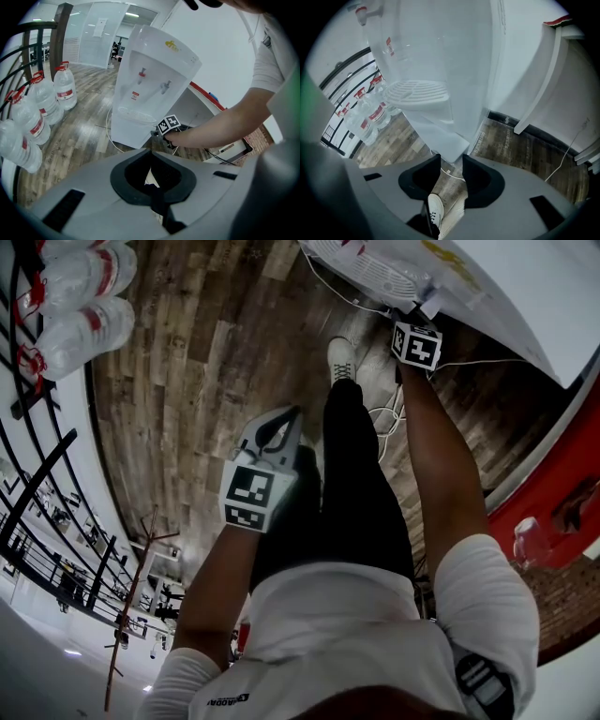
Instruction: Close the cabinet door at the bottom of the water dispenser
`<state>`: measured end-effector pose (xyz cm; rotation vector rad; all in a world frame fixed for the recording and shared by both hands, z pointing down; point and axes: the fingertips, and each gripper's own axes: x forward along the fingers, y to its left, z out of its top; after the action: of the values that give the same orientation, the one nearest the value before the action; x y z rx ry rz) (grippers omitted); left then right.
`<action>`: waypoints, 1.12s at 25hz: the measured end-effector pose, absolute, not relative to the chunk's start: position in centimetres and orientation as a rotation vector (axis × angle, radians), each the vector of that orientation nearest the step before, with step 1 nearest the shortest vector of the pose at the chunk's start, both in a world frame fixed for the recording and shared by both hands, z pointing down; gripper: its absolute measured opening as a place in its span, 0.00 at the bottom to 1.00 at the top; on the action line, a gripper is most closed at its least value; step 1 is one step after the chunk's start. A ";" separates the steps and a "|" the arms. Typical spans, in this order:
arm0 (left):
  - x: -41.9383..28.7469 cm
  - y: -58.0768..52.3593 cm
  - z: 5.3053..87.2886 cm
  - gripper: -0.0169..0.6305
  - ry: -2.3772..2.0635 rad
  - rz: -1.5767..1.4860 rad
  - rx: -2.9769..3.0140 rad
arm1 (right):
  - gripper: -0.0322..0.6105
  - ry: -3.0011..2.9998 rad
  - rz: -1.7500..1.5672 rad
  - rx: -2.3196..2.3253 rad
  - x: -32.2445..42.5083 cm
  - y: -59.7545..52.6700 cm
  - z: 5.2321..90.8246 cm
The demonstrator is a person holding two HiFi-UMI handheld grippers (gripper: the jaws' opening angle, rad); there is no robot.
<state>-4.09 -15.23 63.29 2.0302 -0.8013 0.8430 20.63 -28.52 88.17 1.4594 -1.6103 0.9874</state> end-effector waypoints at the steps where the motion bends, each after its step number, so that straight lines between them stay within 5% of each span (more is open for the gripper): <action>1: -4.1 -15.2 63.3 0.02 -0.800 0.844 2.031 | 0.30 -1.610 0.982 1.463 20.7 -28.7 88.2; 28: -3.9 -15.3 63.5 0.02 -0.796 0.842 2.023 | 0.23 -1.554 0.871 1.499 23.3 -31.0 87.9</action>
<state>-3.91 -15.26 63.54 2.0227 -0.7960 0.8425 23.27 -30.97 87.93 1.4990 -1.5542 0.8706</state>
